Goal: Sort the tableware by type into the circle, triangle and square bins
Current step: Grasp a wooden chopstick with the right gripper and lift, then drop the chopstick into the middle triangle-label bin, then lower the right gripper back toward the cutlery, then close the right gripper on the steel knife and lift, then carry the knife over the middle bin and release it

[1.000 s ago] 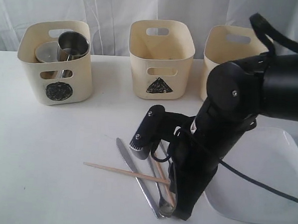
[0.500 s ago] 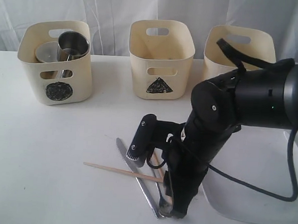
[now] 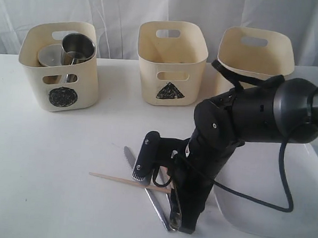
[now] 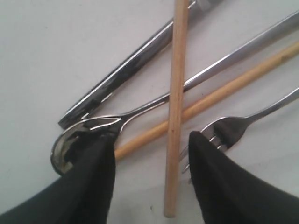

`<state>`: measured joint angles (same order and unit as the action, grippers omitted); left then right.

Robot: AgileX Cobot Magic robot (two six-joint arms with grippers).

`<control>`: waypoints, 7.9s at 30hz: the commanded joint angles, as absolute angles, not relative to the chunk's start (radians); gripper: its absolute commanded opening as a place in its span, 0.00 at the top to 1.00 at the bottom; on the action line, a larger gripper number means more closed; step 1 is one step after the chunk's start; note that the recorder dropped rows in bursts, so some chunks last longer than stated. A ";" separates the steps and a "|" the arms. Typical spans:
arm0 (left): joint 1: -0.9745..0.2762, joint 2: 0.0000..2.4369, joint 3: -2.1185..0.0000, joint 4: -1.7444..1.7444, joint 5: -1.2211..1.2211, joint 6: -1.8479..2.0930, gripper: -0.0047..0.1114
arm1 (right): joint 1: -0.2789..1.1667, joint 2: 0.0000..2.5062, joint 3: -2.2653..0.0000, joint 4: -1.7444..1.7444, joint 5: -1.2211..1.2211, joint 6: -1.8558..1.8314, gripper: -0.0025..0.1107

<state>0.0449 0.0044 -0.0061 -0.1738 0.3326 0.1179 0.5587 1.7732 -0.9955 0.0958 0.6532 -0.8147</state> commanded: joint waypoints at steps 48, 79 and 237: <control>0.048 0.000 0.000 -0.184 0.343 0.111 0.96 | 0.264 2.087 -1.585 0.081 -0.293 -0.153 0.96; 0.048 0.000 0.000 -0.184 0.343 0.111 0.96 | 0.465 1.788 -1.451 0.439 1.221 -0.176 0.84; 0.048 0.000 0.000 -0.184 0.341 0.111 0.96 | 0.306 1.996 -1.303 0.011 -0.756 0.386 0.98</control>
